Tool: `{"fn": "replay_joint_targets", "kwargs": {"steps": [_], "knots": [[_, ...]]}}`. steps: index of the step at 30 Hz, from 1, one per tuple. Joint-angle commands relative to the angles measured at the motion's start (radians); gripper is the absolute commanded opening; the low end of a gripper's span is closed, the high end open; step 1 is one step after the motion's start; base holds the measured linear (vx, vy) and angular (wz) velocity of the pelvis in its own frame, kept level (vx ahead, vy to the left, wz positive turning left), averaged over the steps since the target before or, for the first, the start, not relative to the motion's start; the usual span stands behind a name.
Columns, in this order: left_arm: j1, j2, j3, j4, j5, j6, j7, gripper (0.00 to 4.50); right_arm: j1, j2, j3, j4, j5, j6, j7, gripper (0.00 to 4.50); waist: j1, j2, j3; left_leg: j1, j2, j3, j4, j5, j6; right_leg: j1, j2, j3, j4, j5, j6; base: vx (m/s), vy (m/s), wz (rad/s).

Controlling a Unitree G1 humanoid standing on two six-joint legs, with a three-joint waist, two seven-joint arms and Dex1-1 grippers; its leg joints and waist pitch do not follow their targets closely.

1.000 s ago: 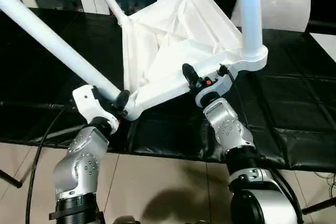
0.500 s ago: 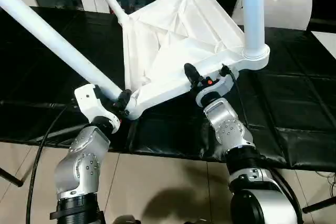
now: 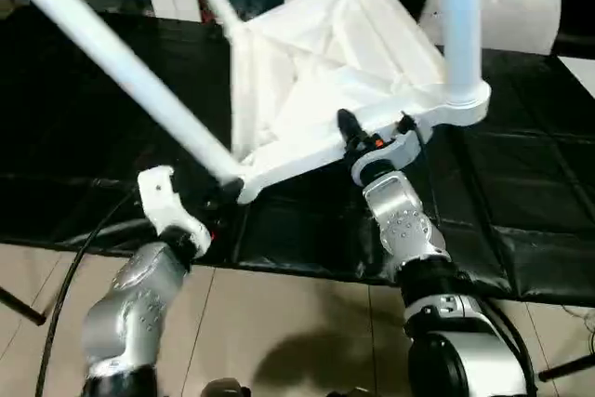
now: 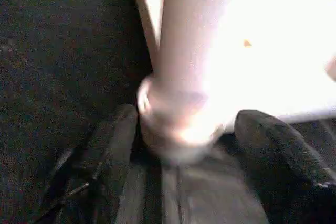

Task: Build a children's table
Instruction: Flip table

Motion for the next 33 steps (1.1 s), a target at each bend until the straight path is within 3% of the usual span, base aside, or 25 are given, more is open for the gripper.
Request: {"fn": "replay_joint_targets", "kwargs": {"steps": [1,4,6,7,8,9,11,13,19,21,22,25,26,30,33], "knots": [[0.007,0.009,-0.018,-0.03,-0.01,0.011,-0.028,3.61,-0.068,0.028,-0.03,-0.032,-0.056,-0.072,-0.05,2.13,-0.013,0.005,-0.068,0.003,0.072,-0.019,-0.07,-0.016,0.056,0.055,-0.092,0.066,-0.06,-0.053,-0.178,0.0,0.0,0.0],[0.06,0.058,-0.043,-0.078,-0.004,-0.004,-0.079,3.61,-0.064,-0.008,-0.024,-0.06,-0.087,-0.096,-0.088,2.13,-0.014,0.007,-0.068,0.003,0.069,-0.019,-0.071,-0.018,0.048,0.055,-0.09,0.066,-0.059,-0.038,-0.167,0.0,0.0,0.0],[0.103,0.129,-0.079,-0.15,0.028,-0.029,-0.137,3.61,-0.047,-0.07,0.015,-0.112,-0.152,-0.079,-0.107,2.12,-0.016,-0.004,-0.066,0.001,0.069,-0.019,-0.074,-0.022,0.047,0.059,-0.09,0.067,-0.06,-0.051,-0.153,0.0,0.0,0.0],[0.108,0.151,-0.088,-0.171,0.04,-0.036,-0.15,3.61,-0.036,-0.089,0.033,-0.137,-0.178,-0.07,-0.11,2.12,-0.013,-0.003,-0.068,0.002,0.069,-0.021,-0.073,-0.019,0.046,0.059,-0.091,0.066,-0.057,-0.051,-0.15,0.0,0.0,0.0],[0.106,0.198,-0.097,-0.213,0.066,-0.047,-0.164,3.61,-0.009,-0.128,0.068,-0.197,-0.227,-0.025,-0.126,2.12,-0.015,-0.004,-0.067,0.007,0.068,-0.018,-0.071,-0.005,0.049,0.054,-0.084,0.066,-0.056,-0.039,-0.135,0.0,0.0,0.0],[0.106,0.198,-0.097,-0.213,0.066,-0.047,-0.164,3.61,-0.009,-0.128,0.068,-0.197,-0.227,-0.025,-0.126,2.12,-0.012,-0.001,-0.067,0.009,0.067,-0.018,-0.071,0.001,0.049,0.053,-0.082,0.066,-0.055,-0.032,-0.13,0.0,0.0,0.0],[0.093,0.233,-0.096,-0.256,0.081,-0.058,-0.175,3.61,0.016,-0.166,0.092,-0.245,-0.283,0.015,-0.16,2.11,-0.015,-0.004,-0.064,0.003,0.064,-0.018,-0.073,-0.002,0.033,0.058,-0.082,0.066,-0.056,-0.045,-0.117,0.0,0.0,0.0],[0.068,0.265,-0.091,-0.304,0.065,-0.051,-0.199,3.61,0.034,-0.19,0.097,-0.293,-0.295,0.064,-0.184,2.11,-0.015,-0.008,-0.065,0.004,0.062,-0.017,-0.072,-0.008,0.017,0.059,-0.082,0.068,-0.056,-0.064,-0.102,0.0,0.0,0.0],[-0.034,0.358,-0.098,-0.383,0.041,0.007,-0.23,3.61,0.072,-0.248,0.115,-0.396,-0.33,0.161,-0.221,2.09,-0.025,-0.013,-0.064,0.001,0.057,-0.017,-0.073,-0.025,-0.009,0.06,-0.079,0.069,-0.056,-0.085,-0.086,0.0,0.0,0.0],[-0.101,0.387,-0.092,-0.397,0.043,0.013,-0.228,3.61,0.091,-0.277,0.131,-0.459,-0.356,0.216,-0.253,2.09,-0.026,-0.011,-0.066,0.007,0.056,-0.017,-0.072,-0.026,-0.019,0.057,-0.075,0.069,-0.057,-0.089,-0.075,0.0,0.0,0.0],[-0.148,0.399,-0.094,-0.399,0.055,0.017,-0.223,3.61,0.098,-0.296,0.142,-0.486,-0.386,0.239,-0.269,2.09,-0.026,-0.005,-0.067,0.006,0.055,-0.018,-0.072,-0.022,-0.025,0.057,-0.072,0.068,-0.056,-0.077,-0.073,0.0,0.0,0.0],[-0.228,0.424,-0.107,-0.391,0.087,0.015,-0.22,3.61,0.106,-0.332,0.165,-0.53,-0.442,0.277,-0.282,2.09,-0.027,-0.012,-0.066,0.002,0.053,-0.018,-0.072,-0.039,-0.042,0.061,-0.073,0.068,-0.059,-0.097,-0.066,0.0,0.0,0.0],[-0.25,0.436,-0.114,-0.383,0.103,0.013,-0.222,3.61,0.108,-0.342,0.173,-0.545,-0.455,0.291,-0.283,2.09,-0.027,-0.003,-0.063,0.002,0.053,-0.02,-0.073,-0.056,-0.052,0.06,-0.074,0.068,-0.062,-0.136,-0.057,0.0,0.0,0.0],[-0.318,0.482,-0.134,-0.362,0.14,0.016,-0.229,3.61,0.109,-0.375,0.21,-0.583,-0.48,0.347,-0.26,2.08,-0.028,-0.008,-0.063,0.0,0.054,-0.021,-0.073,-0.069,-0.066,0.061,-0.074,0.069,-0.066,-0.158,-0.044,0.0,0.0,0.0],[-0.444,0.592,-0.198,-0.303,0.256,-0.059,-0.274,3.61,0.108,-0.394,0.228,-0.607,-0.505,0.395,-0.297,2.01,-0.026,-0.003,-0.066,0.003,0.05,-0.022,-0.071,-0.07,-0.07,0.057,-0.07,0.069,-0.068,-0.168,-0.032,0.0,0.0,0.0]]}}
